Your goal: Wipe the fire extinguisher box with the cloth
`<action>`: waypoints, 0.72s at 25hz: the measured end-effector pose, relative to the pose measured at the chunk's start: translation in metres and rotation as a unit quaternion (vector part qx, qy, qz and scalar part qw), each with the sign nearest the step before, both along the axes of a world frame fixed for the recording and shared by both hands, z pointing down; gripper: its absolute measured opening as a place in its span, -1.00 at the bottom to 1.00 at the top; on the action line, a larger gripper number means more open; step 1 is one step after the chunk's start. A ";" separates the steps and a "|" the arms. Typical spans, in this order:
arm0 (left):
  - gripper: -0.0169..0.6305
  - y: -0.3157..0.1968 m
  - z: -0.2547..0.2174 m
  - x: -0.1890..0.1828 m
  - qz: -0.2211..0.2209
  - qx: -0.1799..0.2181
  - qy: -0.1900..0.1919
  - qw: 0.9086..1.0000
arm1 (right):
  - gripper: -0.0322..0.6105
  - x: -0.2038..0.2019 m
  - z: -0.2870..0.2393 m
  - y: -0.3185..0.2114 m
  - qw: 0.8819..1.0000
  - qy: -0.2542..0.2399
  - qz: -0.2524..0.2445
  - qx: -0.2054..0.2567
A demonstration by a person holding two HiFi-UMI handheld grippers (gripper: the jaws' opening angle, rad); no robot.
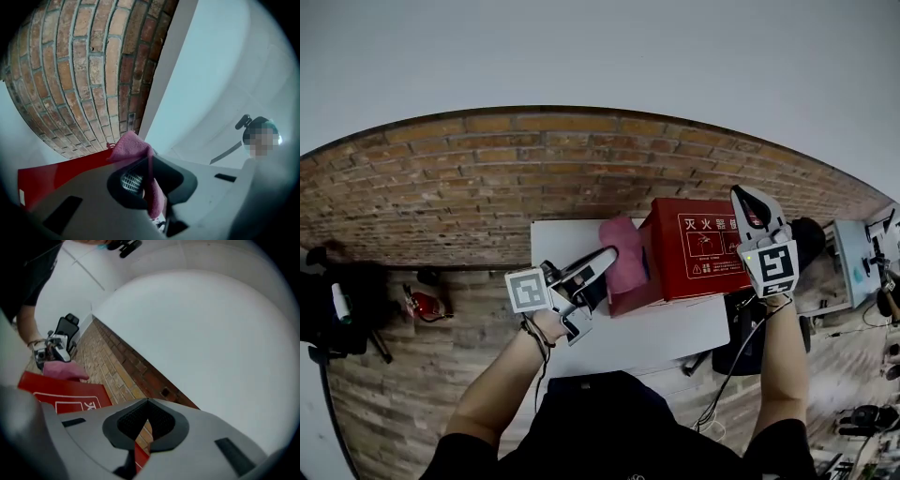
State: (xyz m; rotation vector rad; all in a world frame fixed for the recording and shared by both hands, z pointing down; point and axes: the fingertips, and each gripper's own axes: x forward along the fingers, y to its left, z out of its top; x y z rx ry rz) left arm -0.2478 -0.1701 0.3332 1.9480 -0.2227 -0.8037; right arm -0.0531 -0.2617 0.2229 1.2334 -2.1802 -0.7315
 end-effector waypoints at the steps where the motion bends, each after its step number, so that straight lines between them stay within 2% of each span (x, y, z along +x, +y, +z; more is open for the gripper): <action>1: -0.78 -0.003 0.001 0.002 -0.001 -0.002 0.003 1.000 | -0.84 -0.002 0.006 -0.005 1.000 0.026 0.005 0.004; 5: -0.78 -0.015 0.006 0.013 0.001 -0.011 0.012 1.000 | -0.84 -0.010 0.029 -0.020 0.994 0.104 0.017 -0.001; 12: -0.78 -0.038 0.020 0.028 0.010 -0.037 0.030 0.999 | -0.84 -0.035 0.050 -0.018 0.984 0.180 -0.011 -0.007; 18: -0.78 -0.047 0.020 0.037 0.025 -0.040 0.044 0.998 | -0.84 -0.046 0.067 -0.013 0.971 0.234 -0.038 -0.026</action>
